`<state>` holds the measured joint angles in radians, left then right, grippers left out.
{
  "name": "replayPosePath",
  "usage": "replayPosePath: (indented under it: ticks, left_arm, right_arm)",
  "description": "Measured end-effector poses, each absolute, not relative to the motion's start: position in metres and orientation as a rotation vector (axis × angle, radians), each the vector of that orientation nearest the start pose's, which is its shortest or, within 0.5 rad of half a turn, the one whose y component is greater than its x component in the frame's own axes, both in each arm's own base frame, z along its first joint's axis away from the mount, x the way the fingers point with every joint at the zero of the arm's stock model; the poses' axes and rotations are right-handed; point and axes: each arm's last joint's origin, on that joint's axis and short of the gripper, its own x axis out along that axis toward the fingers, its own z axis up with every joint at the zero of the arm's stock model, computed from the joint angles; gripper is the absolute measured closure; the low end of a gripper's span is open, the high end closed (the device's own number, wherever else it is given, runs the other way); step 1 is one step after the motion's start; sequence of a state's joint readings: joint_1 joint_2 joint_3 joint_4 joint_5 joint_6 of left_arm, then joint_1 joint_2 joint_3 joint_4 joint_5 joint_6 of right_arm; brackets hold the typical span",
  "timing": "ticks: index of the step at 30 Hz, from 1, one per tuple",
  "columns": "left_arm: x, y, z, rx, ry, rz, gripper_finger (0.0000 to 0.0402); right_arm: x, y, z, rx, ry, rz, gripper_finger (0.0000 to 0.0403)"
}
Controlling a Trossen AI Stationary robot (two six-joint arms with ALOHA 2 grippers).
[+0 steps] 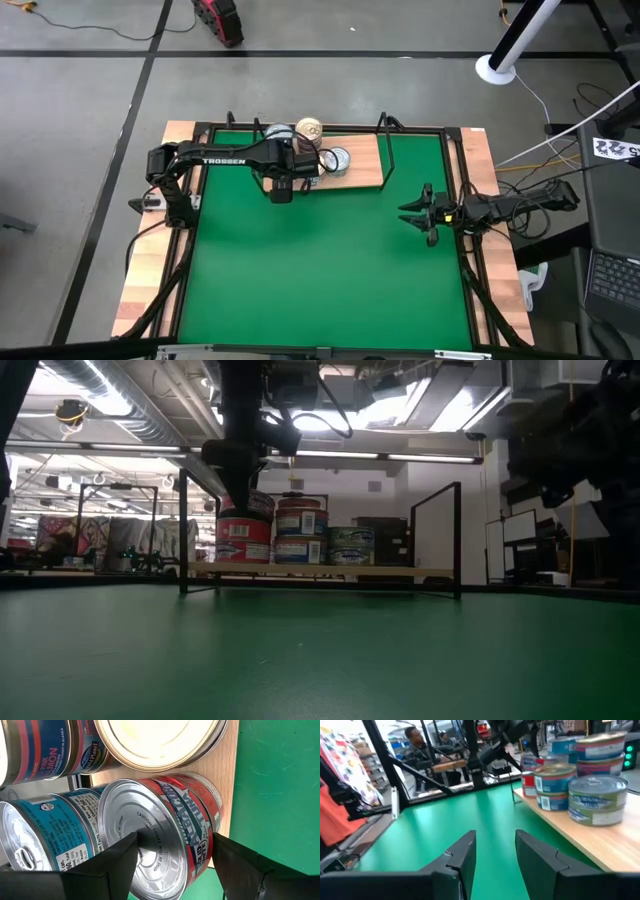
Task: Stack canned seafood by type on shelf
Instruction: Stack the red tuna can on top of the other red tuna can on the shelf
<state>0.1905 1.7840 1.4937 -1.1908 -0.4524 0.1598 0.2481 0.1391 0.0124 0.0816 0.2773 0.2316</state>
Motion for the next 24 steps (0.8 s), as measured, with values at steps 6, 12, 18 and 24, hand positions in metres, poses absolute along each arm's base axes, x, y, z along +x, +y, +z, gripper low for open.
replayPosePath:
  ticks: [6, 12, 18, 24]
  left_arm:
    - [0.3281, 0.0755, 0.2554, 0.316, 1.528, 0.406, 0.0164]
    - [0.3281, 0.0755, 0.2554, 0.315, 1.527, 0.407, 0.0164]
    - [0.3283, 0.0756, 0.2555, 0.314, 1.524, 0.409, 0.0164]
    - [0.3284, 0.0753, 0.2555, 0.318, 1.525, 0.405, 0.0164]
  right_arm:
    - [0.1035, 0.0186, 0.1622, 0.211, 0.062, -0.017, 0.0267]
    - [0.1035, 0.0188, 0.1618, 0.211, 0.065, -0.011, 0.0267]
    - [0.1035, 0.0188, 0.1614, 0.21, 0.067, -0.012, 0.0267]
    - [0.1035, 0.0188, 0.161, 0.21, 0.069, -0.012, 0.0267]
